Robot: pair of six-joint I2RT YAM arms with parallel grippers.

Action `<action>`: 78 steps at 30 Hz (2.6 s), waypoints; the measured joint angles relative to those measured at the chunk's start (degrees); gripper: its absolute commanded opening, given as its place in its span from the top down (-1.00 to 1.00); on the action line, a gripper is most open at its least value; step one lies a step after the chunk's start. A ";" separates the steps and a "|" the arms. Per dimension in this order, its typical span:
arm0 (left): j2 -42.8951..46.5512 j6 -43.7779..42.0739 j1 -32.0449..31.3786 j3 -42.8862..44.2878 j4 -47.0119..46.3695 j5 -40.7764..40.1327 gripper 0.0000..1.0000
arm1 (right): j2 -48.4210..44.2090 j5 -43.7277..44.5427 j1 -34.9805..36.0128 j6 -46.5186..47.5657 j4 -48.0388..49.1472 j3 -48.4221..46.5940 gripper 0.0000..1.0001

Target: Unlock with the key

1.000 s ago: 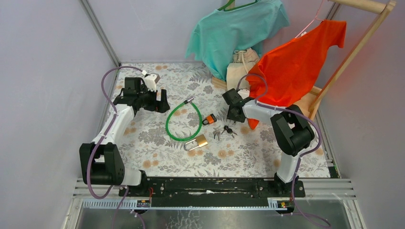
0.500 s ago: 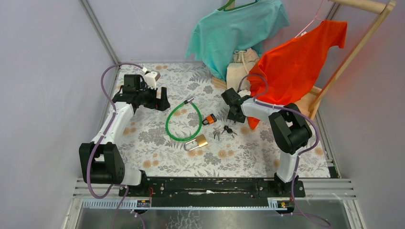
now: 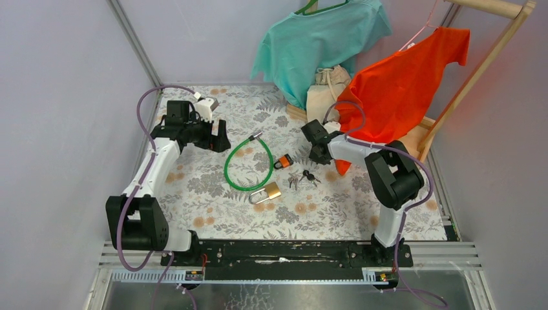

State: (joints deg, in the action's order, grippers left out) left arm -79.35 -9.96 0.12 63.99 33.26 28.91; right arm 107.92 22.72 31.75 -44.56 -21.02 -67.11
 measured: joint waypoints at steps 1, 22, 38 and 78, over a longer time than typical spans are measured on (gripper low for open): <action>0.15 -0.02 0.00 0.00 0.13 0.39 -1.00 | -0.44 -0.20 -0.07 0.22 1.16 0.79 0.86; 2.25 -2.67 -0.02 0.00 4.20 7.80 -0.99 | -14.73 -10.23 4.20 9.01 6.95 7.89 1.00; -0.81 -11.04 -5.38 1.25 12.68 27.61 -0.95 | -22.91 -41.48 8.74 12.41 9.16 0.72 1.00; 1.97 -35.85 -12.04 3.39 35.52 53.64 0.04 | -25.86 -61.20 14.01 9.79 5.46 -7.82 1.00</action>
State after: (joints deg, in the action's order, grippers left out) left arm -77.38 -45.80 -11.92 67.37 68.77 82.54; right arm 82.06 -38.48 45.76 -34.76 -15.55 -74.94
